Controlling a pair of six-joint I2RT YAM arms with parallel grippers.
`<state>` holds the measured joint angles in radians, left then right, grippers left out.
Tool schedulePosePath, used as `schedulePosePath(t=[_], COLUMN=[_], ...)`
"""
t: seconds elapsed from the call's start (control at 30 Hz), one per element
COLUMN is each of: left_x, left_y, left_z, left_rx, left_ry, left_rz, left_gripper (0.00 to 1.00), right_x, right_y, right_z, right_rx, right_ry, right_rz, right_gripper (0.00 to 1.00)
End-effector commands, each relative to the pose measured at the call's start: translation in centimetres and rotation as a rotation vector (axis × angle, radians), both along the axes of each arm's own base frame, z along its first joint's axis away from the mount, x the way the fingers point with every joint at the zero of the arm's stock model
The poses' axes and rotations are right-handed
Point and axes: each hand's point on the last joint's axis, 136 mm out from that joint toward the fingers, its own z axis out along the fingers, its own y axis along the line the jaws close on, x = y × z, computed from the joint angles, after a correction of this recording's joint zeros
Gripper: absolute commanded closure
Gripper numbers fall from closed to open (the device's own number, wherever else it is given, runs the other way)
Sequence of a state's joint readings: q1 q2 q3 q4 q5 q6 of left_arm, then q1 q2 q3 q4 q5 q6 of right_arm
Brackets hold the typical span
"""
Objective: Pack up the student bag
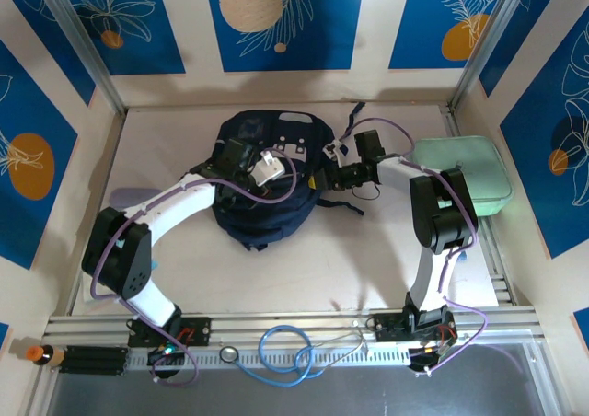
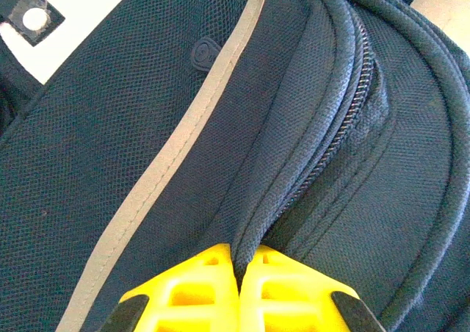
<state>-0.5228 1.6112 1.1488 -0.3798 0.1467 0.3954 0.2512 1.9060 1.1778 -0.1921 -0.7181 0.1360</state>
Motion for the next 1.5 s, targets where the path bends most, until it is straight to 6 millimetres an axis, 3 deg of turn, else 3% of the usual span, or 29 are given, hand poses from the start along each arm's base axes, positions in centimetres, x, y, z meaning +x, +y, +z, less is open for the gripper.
schedulePosePath(t=[0.0,0.23,0.47,0.73,0.93,1.33,1.47], left_x=[0.3,0.3,0.8,1.9,2.6,3.0,3.0], left_y=[0.8,0.8,0.9,0.3,-0.7,-3.1,-3.2], left_z=[1.5,1.4,1.3,0.9,1.2,2.3,2.0], left_rx=[-0.028,-0.023,-0.016,-0.035,-0.087,-0.225,-0.234], left_ry=[-0.037,-0.039,-0.036,-0.017,0.002,0.028,0.033], left_rz=[0.015,0.015,0.038,0.073,0.088,0.071,0.070], left_gripper=[0.98,0.98,0.98,0.98,0.99,0.99,0.99], right_x=[0.4,0.9,-1.0,-5.3,-7.3,-9.5,-8.8], right_y=[0.2,-0.3,0.0,2.2,3.5,7.4,6.5], right_z=[0.9,0.6,1.7,2.2,2.3,2.7,3.0], right_rx=[-0.011,-0.052,-0.073,-0.035,-0.050,-0.100,-0.102], right_ry=[-0.043,-0.071,-0.111,-0.054,-0.036,-0.063,-0.067], right_rz=[0.003,-0.023,0.014,0.095,0.108,0.046,-0.071], right_gripper=[0.69,0.85,0.94,0.94,0.93,0.92,0.89])
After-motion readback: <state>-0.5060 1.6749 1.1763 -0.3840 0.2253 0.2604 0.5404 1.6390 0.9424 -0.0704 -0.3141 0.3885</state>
